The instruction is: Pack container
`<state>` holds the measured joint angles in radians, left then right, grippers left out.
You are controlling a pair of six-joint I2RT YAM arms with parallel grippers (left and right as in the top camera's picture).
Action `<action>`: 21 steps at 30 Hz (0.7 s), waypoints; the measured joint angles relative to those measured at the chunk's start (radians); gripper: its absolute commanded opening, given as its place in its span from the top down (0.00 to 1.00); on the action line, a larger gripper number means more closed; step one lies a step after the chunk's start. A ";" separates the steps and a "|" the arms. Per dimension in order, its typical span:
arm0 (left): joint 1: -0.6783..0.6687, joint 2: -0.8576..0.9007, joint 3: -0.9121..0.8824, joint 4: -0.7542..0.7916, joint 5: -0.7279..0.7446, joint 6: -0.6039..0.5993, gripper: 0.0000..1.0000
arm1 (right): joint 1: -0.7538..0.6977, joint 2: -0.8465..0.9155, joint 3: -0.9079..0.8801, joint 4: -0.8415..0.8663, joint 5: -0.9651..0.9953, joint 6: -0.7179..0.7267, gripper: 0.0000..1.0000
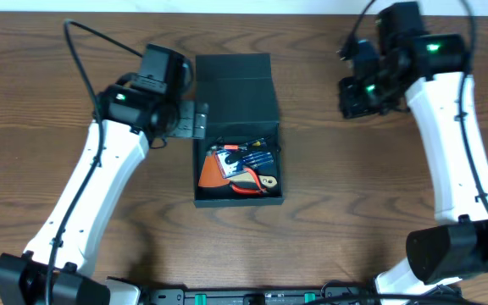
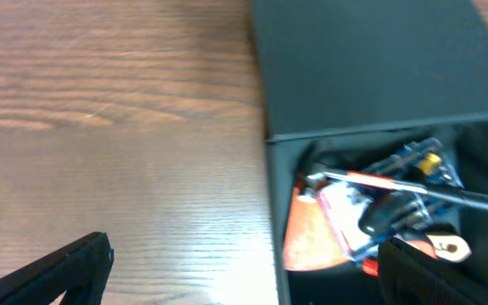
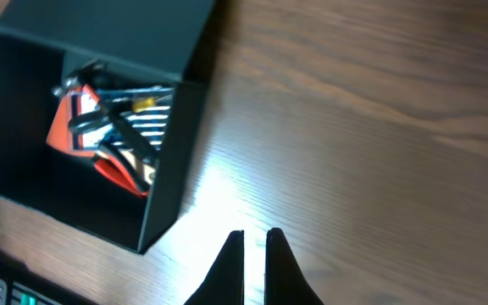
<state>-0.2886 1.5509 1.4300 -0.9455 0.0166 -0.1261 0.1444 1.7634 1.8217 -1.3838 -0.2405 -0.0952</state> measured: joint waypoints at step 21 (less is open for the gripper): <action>0.070 0.268 -0.022 -0.008 0.029 0.026 0.00 | 0.089 0.004 -0.280 0.142 0.043 0.026 0.99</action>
<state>-0.2188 1.8187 1.4082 -0.9535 0.0460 -0.1001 0.2333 1.7672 1.5414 -1.2415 -0.1974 -0.0692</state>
